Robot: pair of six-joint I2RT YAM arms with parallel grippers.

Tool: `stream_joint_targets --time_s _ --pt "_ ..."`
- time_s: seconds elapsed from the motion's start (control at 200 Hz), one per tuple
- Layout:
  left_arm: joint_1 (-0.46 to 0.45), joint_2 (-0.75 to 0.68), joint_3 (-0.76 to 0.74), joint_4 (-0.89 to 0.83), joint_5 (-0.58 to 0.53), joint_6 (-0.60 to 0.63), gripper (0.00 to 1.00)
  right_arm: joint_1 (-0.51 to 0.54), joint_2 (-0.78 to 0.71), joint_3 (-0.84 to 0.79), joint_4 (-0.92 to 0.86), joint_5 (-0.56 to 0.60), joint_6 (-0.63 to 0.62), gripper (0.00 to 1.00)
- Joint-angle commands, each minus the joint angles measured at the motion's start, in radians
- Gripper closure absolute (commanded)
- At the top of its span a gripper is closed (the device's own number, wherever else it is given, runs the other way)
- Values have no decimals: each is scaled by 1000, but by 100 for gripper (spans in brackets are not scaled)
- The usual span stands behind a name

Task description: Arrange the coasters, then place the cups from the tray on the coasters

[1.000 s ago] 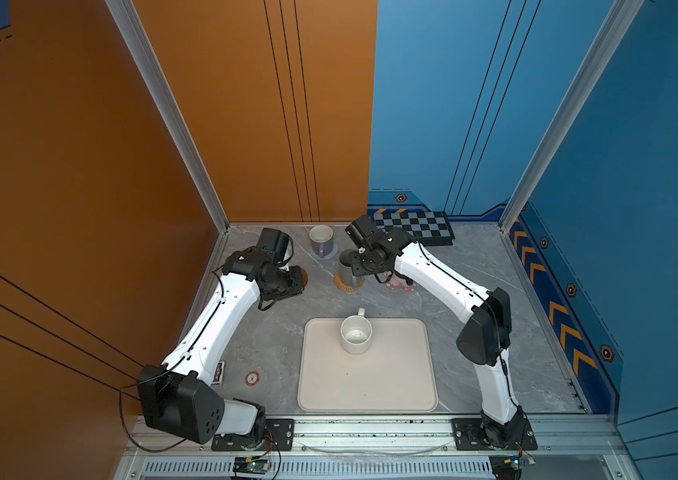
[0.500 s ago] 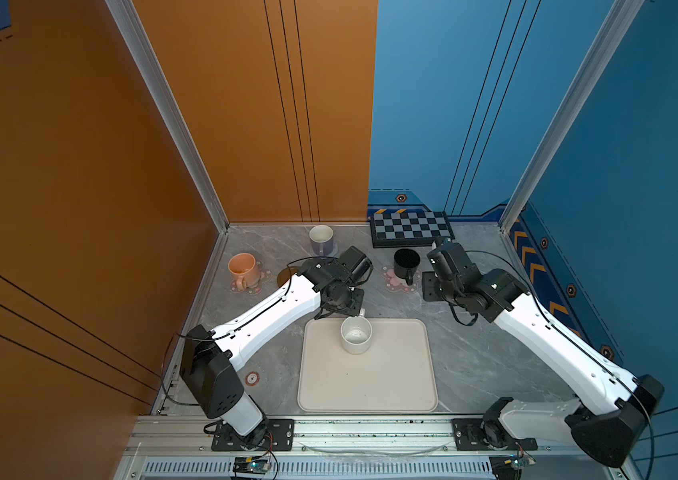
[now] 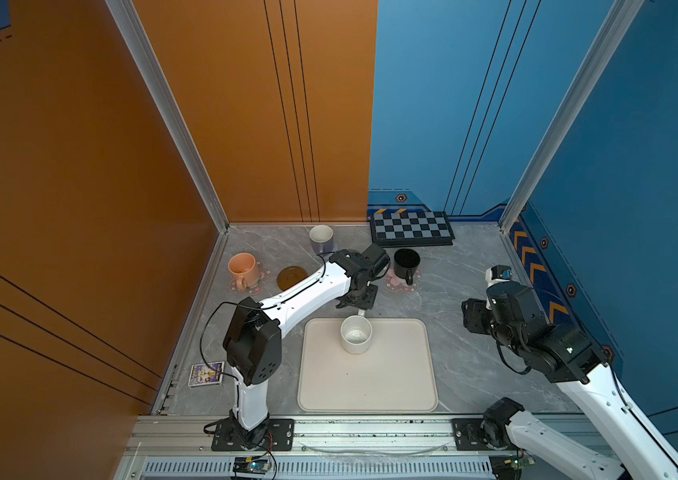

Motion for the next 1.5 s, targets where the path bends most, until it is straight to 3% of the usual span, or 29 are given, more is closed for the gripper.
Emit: stream_joint_targets --time_s 0.0,0.691,1.096,1.497 --pt "-3 16 39 -21 -7 30 65 -7 -17 -21 -49 16 38 44" --pt "9 123 -33 -17 21 -9 65 -9 87 -22 -14 3 62 45" --pt "131 -7 -225 -17 46 -85 65 -9 151 -22 58 -56 43 45" --pt "143 -203 -397 -16 51 -147 65 -2 172 -31 80 -72 28 45"
